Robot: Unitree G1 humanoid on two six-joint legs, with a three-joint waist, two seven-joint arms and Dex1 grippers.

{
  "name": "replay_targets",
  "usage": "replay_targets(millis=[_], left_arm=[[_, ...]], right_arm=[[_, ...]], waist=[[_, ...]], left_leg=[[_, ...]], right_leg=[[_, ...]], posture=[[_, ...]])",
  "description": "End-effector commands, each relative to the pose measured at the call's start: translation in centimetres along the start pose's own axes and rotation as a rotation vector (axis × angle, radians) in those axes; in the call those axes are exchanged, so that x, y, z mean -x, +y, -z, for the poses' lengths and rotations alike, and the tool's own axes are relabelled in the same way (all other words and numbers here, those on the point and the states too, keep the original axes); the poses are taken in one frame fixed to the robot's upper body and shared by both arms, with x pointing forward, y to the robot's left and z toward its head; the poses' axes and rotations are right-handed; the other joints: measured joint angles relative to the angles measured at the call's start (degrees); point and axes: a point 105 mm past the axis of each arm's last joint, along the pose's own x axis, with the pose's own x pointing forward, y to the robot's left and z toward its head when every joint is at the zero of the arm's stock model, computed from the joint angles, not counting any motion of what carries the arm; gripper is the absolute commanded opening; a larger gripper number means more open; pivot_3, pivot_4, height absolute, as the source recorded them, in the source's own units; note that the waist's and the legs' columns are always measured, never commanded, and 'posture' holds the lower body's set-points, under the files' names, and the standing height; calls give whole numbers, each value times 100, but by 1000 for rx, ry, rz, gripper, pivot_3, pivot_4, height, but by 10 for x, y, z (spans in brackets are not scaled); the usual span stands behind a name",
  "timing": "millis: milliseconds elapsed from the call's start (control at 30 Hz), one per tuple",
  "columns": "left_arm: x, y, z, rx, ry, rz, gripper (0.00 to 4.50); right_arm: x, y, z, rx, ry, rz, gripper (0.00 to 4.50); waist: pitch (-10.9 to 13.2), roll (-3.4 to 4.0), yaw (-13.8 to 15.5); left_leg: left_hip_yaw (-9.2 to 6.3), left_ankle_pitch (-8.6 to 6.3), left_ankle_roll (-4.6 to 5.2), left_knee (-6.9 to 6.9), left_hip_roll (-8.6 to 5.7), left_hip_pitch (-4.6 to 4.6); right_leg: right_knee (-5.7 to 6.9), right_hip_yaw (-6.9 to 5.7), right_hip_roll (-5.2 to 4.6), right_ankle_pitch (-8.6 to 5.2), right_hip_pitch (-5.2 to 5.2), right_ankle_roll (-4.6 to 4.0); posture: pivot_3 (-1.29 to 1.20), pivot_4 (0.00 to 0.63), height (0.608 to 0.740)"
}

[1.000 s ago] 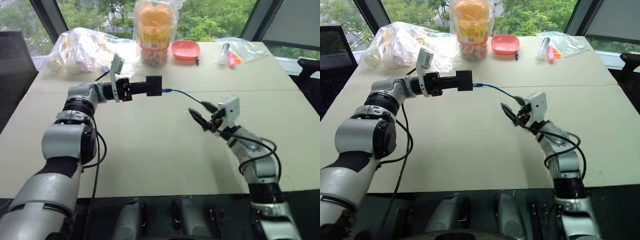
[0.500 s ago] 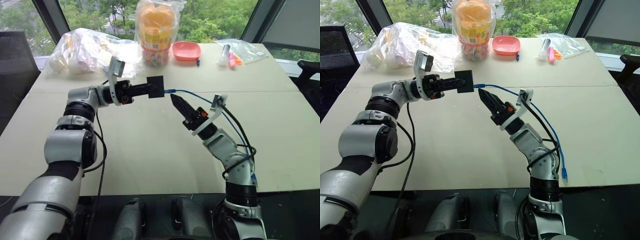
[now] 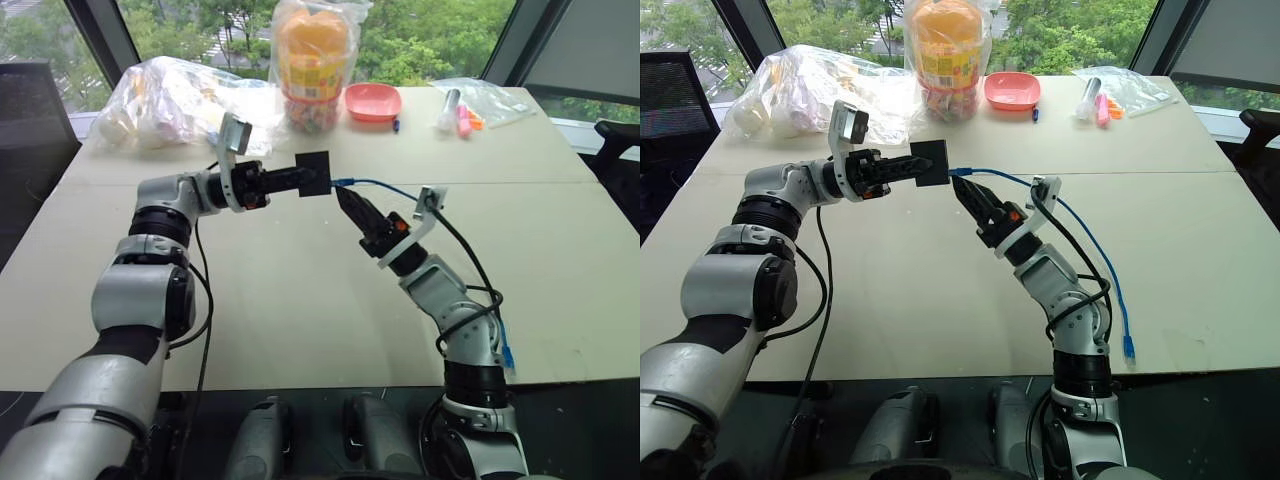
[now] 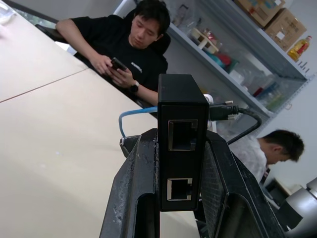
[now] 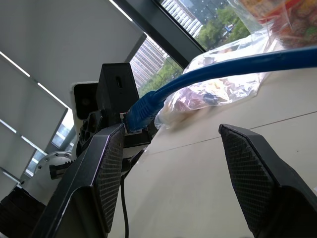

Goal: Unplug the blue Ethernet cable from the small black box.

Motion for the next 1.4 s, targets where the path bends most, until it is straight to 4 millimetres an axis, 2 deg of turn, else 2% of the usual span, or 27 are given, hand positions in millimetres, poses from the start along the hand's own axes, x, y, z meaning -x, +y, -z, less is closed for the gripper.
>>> replay_targets(millis=[33,567,667,767,800,833,1100,1233,1367,1400], left_arm=[[-3,-6,-6,-32,2,31,488],[-4,-4,1,-30,27,25,488],[-4,-4,1,-32,28,27,488],[-5,-4,0,-32,23,28,488],[-5,-4,0,-31,22,29,488],[-5,-4,-1,-31,18,30,488],[-6,-5,-6,-28,-11,32,488],[-1,-5,-9,-34,-16,18,488],[1,-6,-13,-36,-35,13,488],[0,-6,-13,-36,-36,17,488]], right_arm=[[-5,12,-6,24,-19,-53,3128],[-7,12,-7,32,-27,-55,3128],[-8,11,-5,38,-21,-51,2318],[-8,12,-2,42,-11,-55,887],[-8,12,-2,42,-9,-57,248],[-8,12,0,42,-5,-61,47],[-9,12,5,47,6,-57,47],[-6,-1,-6,55,-34,-6,47],[-5,-5,-11,65,-42,2,47],[-6,-4,-11,57,-39,-11,424]], waist=[[0,0,1],[0,0,2],[0,0,2],[0,0,-1],[0,0,-1],[0,0,-1],[0,0,0],[0,0,-1],[0,0,-1],[0,0,1]], left_leg=[[0,0,0,0,0,0],[0,0,0,0,0,0],[0,0,0,0,0,0],[0,0,0,0,0,0],[0,0,0,0,0,0],[0,0,0,0,0,0],[0,0,0,0,0,0],[0,0,0,0,0,0],[0,0,0,0,0,0],[0,0,0,0,0,0]], right_leg=[[0,0,0,0,0,0],[0,1,-1,0,-1,0],[0,1,-1,0,0,0],[0,1,-1,0,0,0],[0,1,-1,0,-1,0],[0,1,-1,0,0,0],[0,1,-1,0,-1,0],[0,1,-2,0,-1,0],[0,1,-3,0,-1,0],[0,1,-3,0,0,0]], posture=[[0,150,740],[0,150,740],[0,150,740],[0,150,740],[0,150,740],[0,150,740],[0,150,740],[0,150,740],[0,150,740],[0,150,740]])
